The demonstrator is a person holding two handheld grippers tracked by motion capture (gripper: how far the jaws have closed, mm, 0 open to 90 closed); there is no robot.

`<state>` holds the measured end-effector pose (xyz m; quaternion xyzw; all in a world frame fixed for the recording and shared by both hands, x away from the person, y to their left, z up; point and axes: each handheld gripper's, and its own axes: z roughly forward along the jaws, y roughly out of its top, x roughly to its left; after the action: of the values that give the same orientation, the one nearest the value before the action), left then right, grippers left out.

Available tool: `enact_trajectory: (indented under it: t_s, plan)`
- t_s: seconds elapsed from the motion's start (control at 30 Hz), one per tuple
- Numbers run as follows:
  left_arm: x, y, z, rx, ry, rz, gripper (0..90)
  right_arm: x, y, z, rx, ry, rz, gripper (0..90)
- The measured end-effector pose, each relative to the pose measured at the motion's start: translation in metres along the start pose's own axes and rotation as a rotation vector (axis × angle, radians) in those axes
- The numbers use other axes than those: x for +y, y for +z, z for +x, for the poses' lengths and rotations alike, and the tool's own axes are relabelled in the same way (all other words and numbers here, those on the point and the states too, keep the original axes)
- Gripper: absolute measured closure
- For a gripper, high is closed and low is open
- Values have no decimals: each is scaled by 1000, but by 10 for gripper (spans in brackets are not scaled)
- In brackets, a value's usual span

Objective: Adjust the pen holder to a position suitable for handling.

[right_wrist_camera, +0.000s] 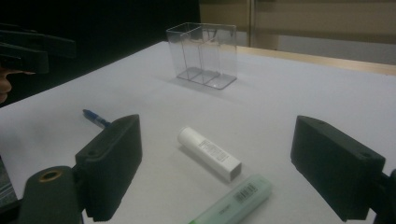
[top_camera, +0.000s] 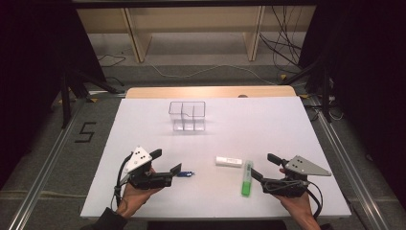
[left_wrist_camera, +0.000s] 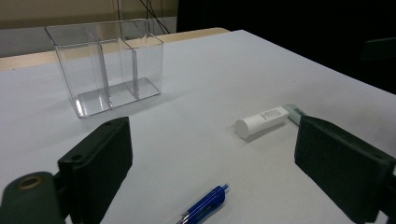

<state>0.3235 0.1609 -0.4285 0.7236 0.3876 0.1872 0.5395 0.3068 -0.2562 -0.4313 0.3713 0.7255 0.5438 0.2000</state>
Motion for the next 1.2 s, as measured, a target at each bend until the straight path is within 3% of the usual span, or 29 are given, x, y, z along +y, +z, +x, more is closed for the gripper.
enact_trajectory:
  t_s: [0.4, 0.47, 0.63, 0.87, 1.2]
  plan:
    - [5, 2, 1, 4, 2, 33, 110, 0, 2, 1, -3, -2, 2, 175]
    - [7, 3, 4, 4, -17, 37, 112, 0, 2, 1, -5, -6, 2, 175]
    - [15, 5, 12, 54, -59, 35, 121, 1, 1, 0, -10, 2, -9, 176]
    - [27, 10, 29, 132, -79, 42, 134, 1, 1, 0, -9, 7, -11, 176]
    - [35, 22, 55, 211, -115, 76, 163, 1, 1, -1, -10, 20, -12, 180]
